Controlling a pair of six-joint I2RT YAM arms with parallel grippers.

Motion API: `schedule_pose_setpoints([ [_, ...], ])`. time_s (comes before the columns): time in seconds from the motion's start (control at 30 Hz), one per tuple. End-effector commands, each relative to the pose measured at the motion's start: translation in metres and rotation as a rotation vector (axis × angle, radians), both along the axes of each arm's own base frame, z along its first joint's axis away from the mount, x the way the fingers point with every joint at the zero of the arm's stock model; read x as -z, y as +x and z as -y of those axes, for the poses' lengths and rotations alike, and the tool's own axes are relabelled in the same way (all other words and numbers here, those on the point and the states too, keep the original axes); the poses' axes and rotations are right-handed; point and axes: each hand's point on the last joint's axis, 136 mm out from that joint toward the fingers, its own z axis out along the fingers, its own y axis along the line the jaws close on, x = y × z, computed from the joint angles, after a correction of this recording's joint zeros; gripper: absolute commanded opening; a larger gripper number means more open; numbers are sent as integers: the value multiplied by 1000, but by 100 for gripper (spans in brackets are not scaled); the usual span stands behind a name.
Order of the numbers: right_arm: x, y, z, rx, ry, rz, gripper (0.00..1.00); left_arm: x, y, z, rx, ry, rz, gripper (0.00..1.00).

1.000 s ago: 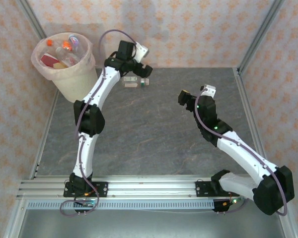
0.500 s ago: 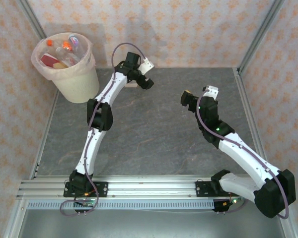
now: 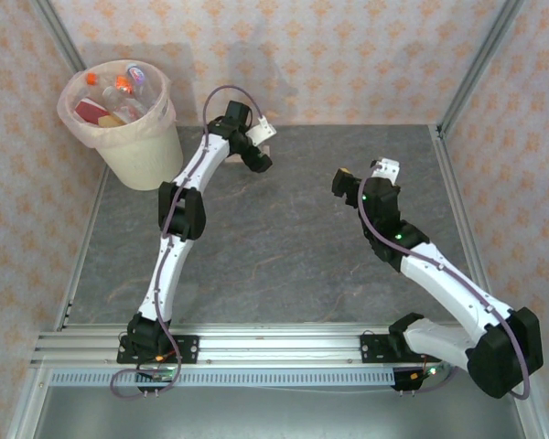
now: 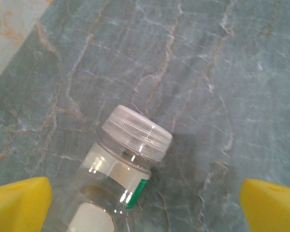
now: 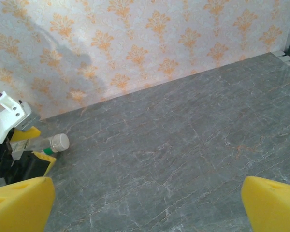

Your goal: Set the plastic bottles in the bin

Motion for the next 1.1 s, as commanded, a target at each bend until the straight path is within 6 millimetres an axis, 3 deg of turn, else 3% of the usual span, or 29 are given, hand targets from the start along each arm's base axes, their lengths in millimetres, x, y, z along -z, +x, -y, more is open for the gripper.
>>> schedule_pose_setpoints([
  [0.0,0,1,4,18,-8,-1,99,5,-68,-2,48,53,-226,100],
  [0.1,1,3,2,14,-7,0,99,-15,-96,5,59,20,-252,99],
  [0.2,1,6,-1,3,-7,-3,99,-61,-118,18,99,-46,-191,100],
  [0.3,0,8,-4,-7,2,-7,99,-99,-129,19,119,-70,-89,100],
  [0.4,3,8,-6,-10,10,-11,99,-114,-118,0,-7,-13,-14,100],
  [0.5,6,8,-5,-6,14,-8,99,-123,-86,-40,-449,14,7,100],
  [0.6,8,10,-4,3,11,-1,99,-115,-83,-52,-822,-82,-53,100],
  [0.67,8,13,-6,-6,4,-3,99,-108,-81,-51,-970,-107,-25,100],
  [0.77,5,15,-12,-33,-5,-8,99,-103,-77,-64,-1198,-117,52,100],
  [0.97,8,15,-15,-59,-15,-11,99,-81,-65,-64,-1473,-262,32,100],
  [1.07,6,13,-15,-66,-23,-9,99,-71,-70,-81,-1617,-219,95,100],
])
